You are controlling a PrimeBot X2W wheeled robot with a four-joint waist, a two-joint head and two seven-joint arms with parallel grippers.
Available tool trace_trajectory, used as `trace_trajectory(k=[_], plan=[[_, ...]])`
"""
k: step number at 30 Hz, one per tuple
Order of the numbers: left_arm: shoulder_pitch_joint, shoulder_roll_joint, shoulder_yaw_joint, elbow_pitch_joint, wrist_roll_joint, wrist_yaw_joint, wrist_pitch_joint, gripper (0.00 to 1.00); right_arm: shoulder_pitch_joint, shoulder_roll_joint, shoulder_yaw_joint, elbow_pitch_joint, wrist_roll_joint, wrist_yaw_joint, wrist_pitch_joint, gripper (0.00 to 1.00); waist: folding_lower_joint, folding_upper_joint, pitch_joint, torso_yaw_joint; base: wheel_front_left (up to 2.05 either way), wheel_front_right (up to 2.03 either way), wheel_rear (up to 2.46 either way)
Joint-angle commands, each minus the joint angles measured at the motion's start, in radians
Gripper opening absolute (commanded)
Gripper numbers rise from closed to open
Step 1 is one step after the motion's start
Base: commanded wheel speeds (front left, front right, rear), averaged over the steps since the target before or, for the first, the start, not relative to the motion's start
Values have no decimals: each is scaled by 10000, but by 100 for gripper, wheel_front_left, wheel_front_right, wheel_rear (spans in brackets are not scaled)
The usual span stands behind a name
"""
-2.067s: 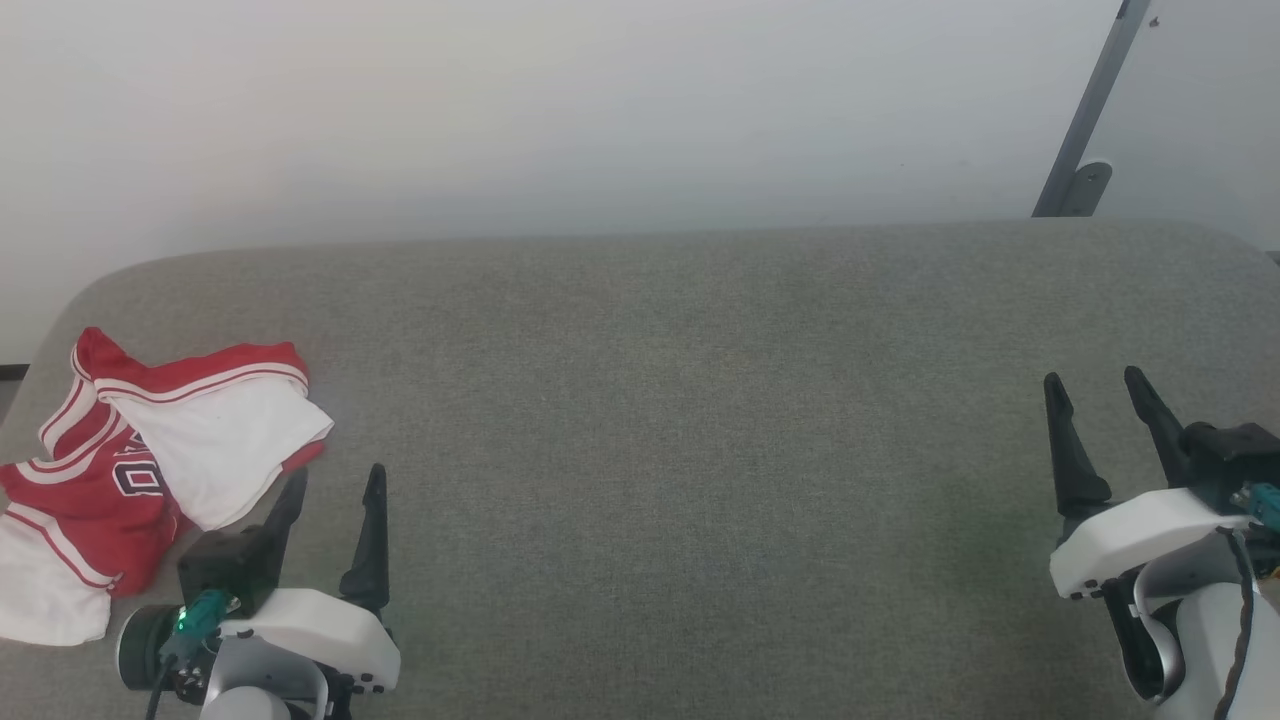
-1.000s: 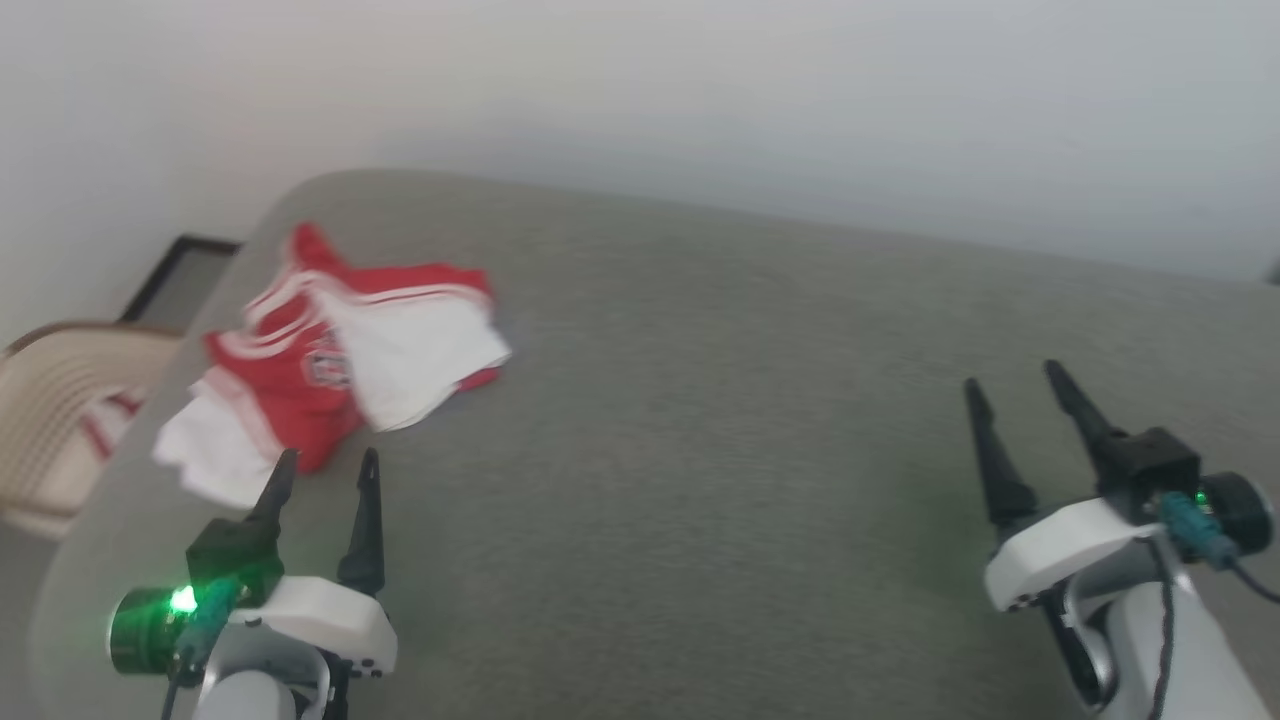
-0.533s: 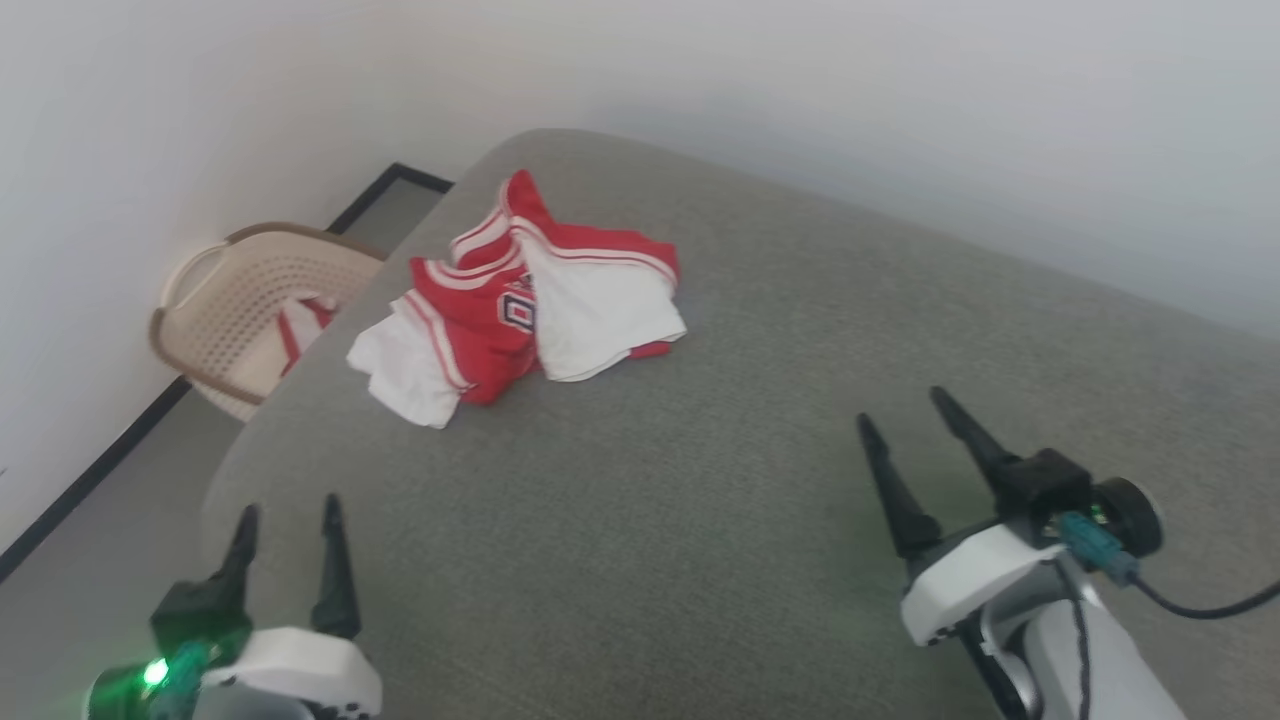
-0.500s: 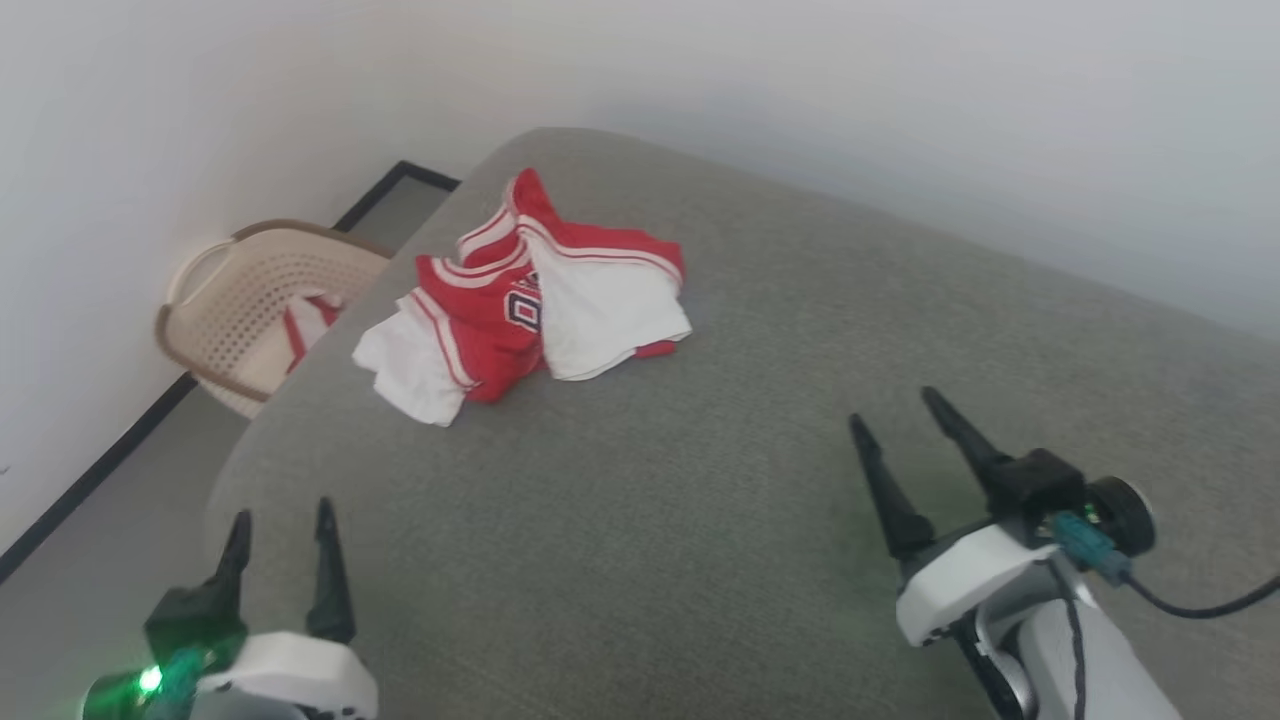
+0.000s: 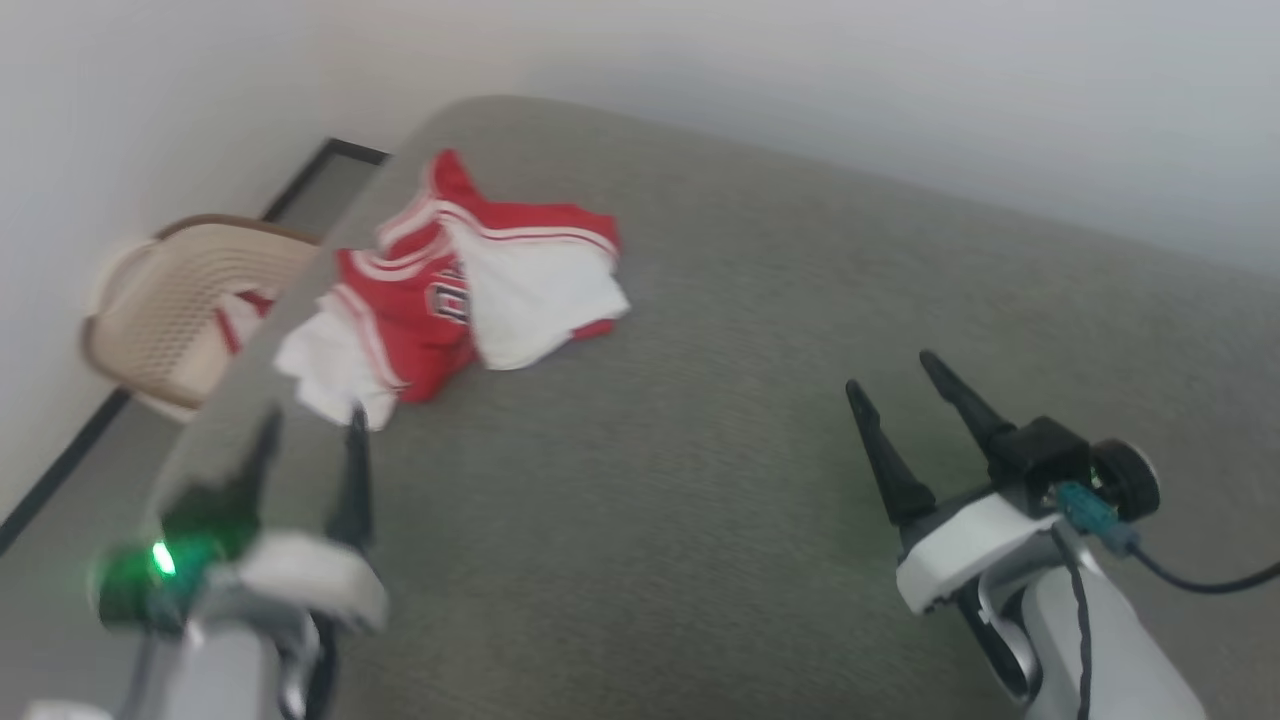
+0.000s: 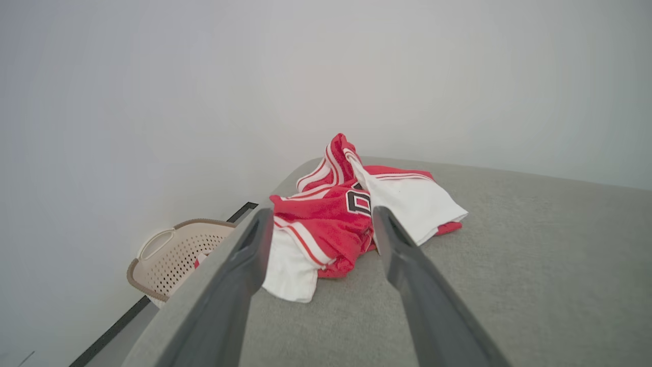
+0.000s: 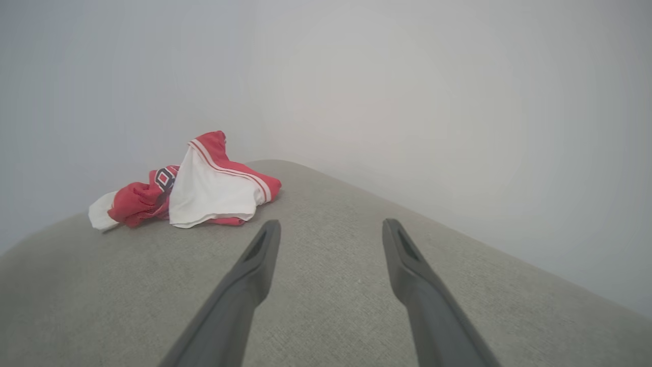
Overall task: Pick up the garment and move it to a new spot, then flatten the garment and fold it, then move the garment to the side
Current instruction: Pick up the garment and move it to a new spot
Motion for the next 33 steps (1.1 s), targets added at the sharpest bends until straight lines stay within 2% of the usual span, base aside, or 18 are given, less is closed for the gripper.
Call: trace_trajectory(k=[1,5,8,9,15,16,17,18,19,24,27,30,31,32,33], plan=[[-616,313,-31,250,118,-110,-53,100,-203,-48,65,-51,-28,1,-29,100,0,0,572,-745,0,0,0],[-2420,1191,-114,1808,-162,-339,-51,100,-548,-122,88,-157,-32,1,-29,100,0,0,1198,-1687,0,0,0],[-3824,1983,-335,3321,-566,-433,523,100,-800,-149,13,-252,-34,1,-29,100,0,0,1683,-2344,0,0,0],[-4574,2533,-551,4301,-840,-439,1100,100,-890,-114,-33,-301,-49,1,-29,100,0,0,1982,-2751,0,0,0],[-6293,3620,-1148,6208,-2742,-443,3602,100,-1085,-110,-265,-511,-73,1,-29,100,0,0,2713,-3568,0,0,0],[-6489,3721,-1259,6400,-3086,-443,4098,100,-1121,-133,-278,-541,-94,1,-28,100,0,0,2829,-3670,0,0,0],[-6489,3721,-1259,6400,-3086,-443,4098,100,-1121,-133,-278,-541,-94,1,-28,100,0,0,2829,-3670,0,0,0],[-6912,3999,-1184,6731,-3705,-444,4833,100,-1201,-178,-305,-602,-132,1,-28,100,0,0,3060,-3847,0,0,0],[-6912,3999,-1184,6731,-3705,-444,4833,100,-1201,-178,-305,-602,-132,1,-28,100,0,0,3060,-3847,0,0,0],[-7438,4401,-1188,7681,-4554,-446,6664,100,-1560,-228,-351,-818,-166,1,-28,100,0,0,3656,-4213,0,0,0],[-7443,4263,-1347,8213,-4834,-445,7586,100,-1768,-223,-297,-924,-187,1,-28,100,0,0,3941,-4387,0,0,0],[-7466,4056,-1409,8378,-5048,-448,7807,100,-1881,-203,-284,-1018,-258,1,-28,100,0,0,4092,-4455,0,0,0],[-7461,4036,-1371,8415,-5155,-450,7687,46,-1899,-196,-285,-1053,-282,1,-28,100,0,0,4107,-4463,0,0,0],[-7477,3995,-1398,8416,-5216,-458,7664,3,-1909,-184,-281,-1074,-291,1,-28,100,0,0,4103,-4467,0,0,0],[-7461,3934,-1439,8398,-5291,-459,7592,0,-1895,-179,-295,-1082,-308,1,-28,100,0,0,4052,-4452,0,0,0]])
